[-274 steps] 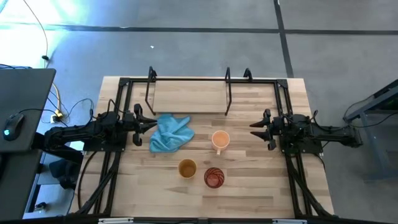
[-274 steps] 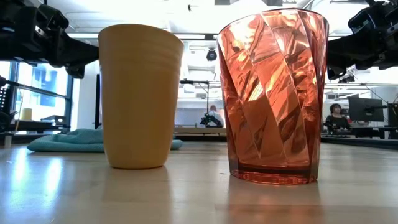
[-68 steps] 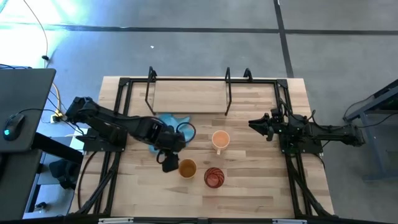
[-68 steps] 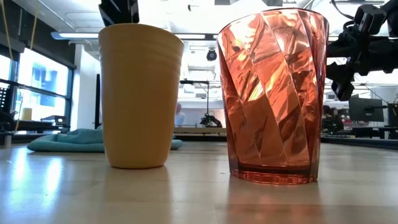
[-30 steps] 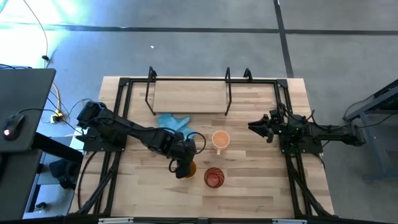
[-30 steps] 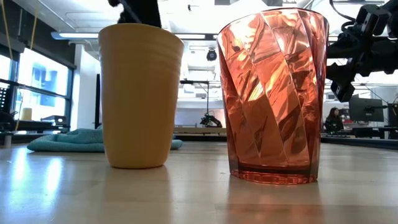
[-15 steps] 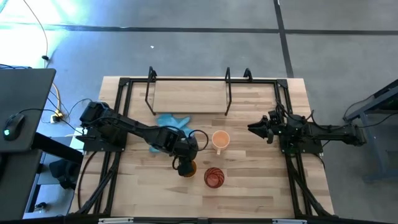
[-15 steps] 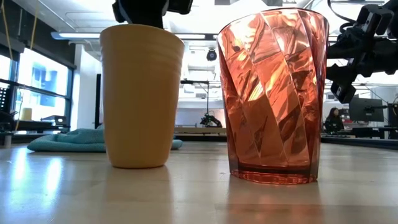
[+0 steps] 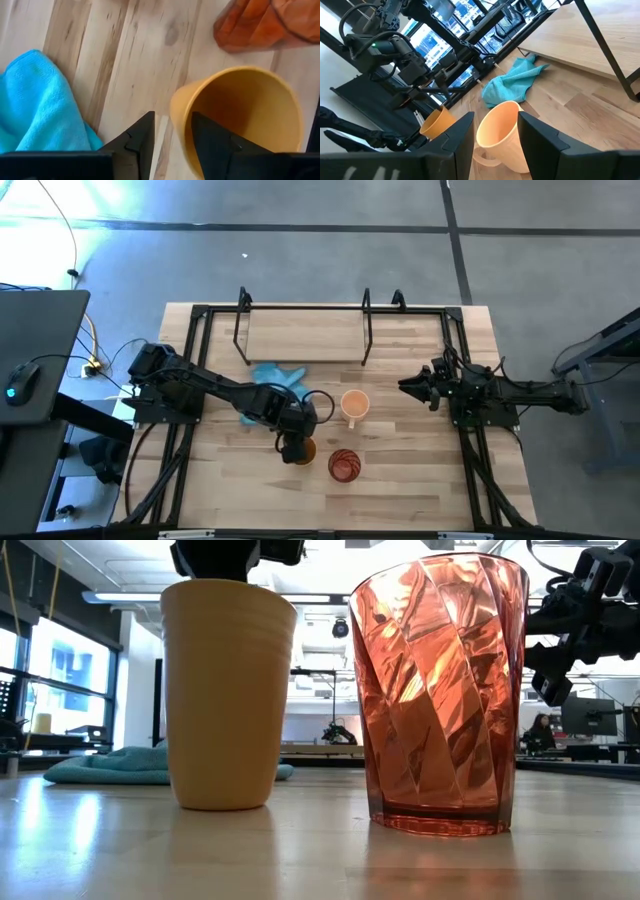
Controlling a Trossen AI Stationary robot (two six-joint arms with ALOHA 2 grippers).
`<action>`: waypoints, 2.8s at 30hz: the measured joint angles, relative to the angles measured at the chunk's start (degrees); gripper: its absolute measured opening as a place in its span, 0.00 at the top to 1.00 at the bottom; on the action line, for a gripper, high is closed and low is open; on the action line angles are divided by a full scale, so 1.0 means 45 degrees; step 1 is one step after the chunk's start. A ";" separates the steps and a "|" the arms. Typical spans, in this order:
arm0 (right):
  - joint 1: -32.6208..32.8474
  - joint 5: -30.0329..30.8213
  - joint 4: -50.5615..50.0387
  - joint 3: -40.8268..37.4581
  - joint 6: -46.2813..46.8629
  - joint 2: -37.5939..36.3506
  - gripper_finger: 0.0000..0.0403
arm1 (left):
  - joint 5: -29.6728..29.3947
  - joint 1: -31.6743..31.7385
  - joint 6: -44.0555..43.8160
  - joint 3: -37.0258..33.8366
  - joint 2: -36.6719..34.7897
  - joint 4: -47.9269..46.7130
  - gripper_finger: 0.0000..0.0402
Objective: Stack small to large cups/mugs on shelf
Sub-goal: Put the yellow cup on the shelf
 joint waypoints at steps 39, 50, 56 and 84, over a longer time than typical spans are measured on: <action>0.0000 0.0015 0.0000 0.0005 -0.0187 0.0000 0.65 | 0.0866 0.0630 0.0145 0.0383 -0.0015 -0.1587 1.00; 0.0003 0.0015 0.0000 0.0005 -0.0170 0.0003 0.65 | 0.0003 0.2421 0.2177 0.2629 -0.0015 -0.4472 1.00; 0.0000 0.0015 0.0000 0.0005 -0.0146 0.0000 0.65 | -0.0577 0.3898 0.3577 0.3475 -0.0015 -0.5588 1.00; 0.0005 0.1184 0.0170 0.0005 0.1112 0.0019 0.65 | 0.0978 1.2458 0.8679 0.4167 -0.0816 -0.5234 1.00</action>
